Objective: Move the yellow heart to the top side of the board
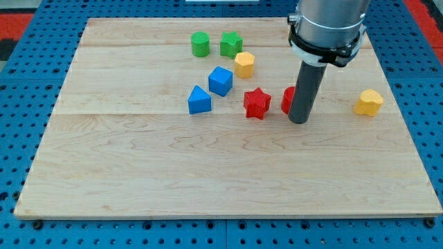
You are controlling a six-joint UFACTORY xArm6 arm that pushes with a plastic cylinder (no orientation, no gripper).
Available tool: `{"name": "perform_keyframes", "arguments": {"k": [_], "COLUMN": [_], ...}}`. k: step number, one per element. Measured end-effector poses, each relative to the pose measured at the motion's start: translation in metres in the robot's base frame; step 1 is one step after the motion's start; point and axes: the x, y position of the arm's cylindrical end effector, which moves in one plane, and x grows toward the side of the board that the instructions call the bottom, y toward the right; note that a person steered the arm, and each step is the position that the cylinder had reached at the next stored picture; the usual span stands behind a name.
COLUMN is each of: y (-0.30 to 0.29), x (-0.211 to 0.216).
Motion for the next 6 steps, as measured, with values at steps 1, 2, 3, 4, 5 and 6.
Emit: {"name": "perform_keyframes", "arguments": {"k": [1, 2, 3, 4, 5, 6], "y": [0.006, 0.079, 0.1, 0.13, 0.124, 0.088], "x": [0.041, 0.053, 0.012, 0.006, -0.054, -0.133]}}
